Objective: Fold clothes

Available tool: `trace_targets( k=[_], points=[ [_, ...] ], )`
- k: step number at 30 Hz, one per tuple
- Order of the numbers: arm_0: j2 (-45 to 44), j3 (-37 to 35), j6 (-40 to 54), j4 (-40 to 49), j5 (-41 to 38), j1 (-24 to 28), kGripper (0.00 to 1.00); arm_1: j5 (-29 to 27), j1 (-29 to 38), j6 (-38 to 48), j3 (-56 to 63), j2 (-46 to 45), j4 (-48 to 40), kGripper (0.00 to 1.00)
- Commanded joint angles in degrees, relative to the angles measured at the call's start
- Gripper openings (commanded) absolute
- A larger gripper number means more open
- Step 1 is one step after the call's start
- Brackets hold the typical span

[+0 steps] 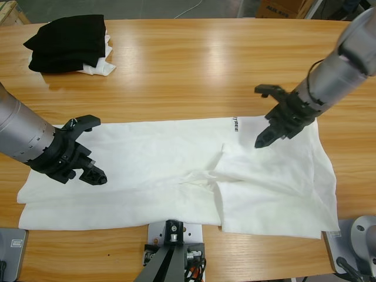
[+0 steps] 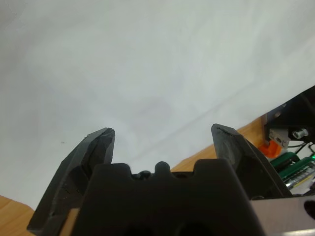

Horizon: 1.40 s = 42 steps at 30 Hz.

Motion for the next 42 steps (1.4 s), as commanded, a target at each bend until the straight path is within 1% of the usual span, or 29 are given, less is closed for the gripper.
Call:
trace_targets(
  k=[1,4,6,11,12,13,16,18,30,31,33,34,36,38,42],
  points=[
    [1.8,0.7,-0.7,-0.5,0.9,-0.5,0.770,3.7,1.2,2.2,-0.7,6.5,-1.8,0.752],
    [1.8,0.2,-0.7,0.1,1.1,-0.5,0.770,4.2,1.2,2.2,-0.8,7.8,-2.2,0.752],
    [1.8,0.3,-0.7,0.3,1.2,-0.5,0.770,5.4,1.2,2.6,-0.7,8.8,-1.9,0.747],
    [1.8,0.5,-0.7,0.3,1.2,-0.5,0.770,5.8,1.3,3.8,-1.5,9.5,1.5,0.723],
    [1.8,0.5,-0.7,0.3,1.2,-0.5,0.770,5.7,1.3,3.8,-1.7,9.3,2.0,0.703],
    [1.7,0.5,-0.7,0.3,1.2,-0.5,0.770,5.4,1.3,3.8,-1.9,9.0,2.4,0.649],
    [1.7,0.4,-0.6,0.5,1.3,-0.5,0.770,2.9,1.3,3.4,-4.4,7.4,6.3,0.646],
    [1.8,0.4,-0.7,0.4,1.3,-0.5,0.770,2.4,1.3,2.5,-5.8,6.8,8.6,0.646],
    [1.4,1.0,-0.7,0.4,1.3,-0.5,0.770,5.6,1.3,2.7,-6.2,12.8,8.8,0.646],
    [1.4,1.0,-0.7,0.4,1.3,-0.5,0.770,5.7,1.2,2.7,-6.1,12.5,8.8,0.620],
    [1.6,1.0,-0.7,0.4,1.4,-0.5,0.770,6.2,1.2,2.7,-6.2,11.6,9.4,0.339],
    [1.7,0.9,-0.7,0.4,1.4,-0.5,0.770,6.4,1.2,2.7,-6.2,11.7,9.8,0.315],
    [1.7,0.8,-0.6,0.4,1.4,-0.5,0.770,7.2,1.2,3.5,-6.2,12.5,10.4,0.315],
    [1.5,1.1,-0.6,0.4,1.4,-0.4,0.770,6.6,1.2,5.0,-6.1,12.1,10.8,0.315],
    [1.4,1.0,-0.6,0.4,1.5,-0.5,0.770,6.2,1.2,5.3,-6.1,12.2,11.0,0.314]
  ],
)
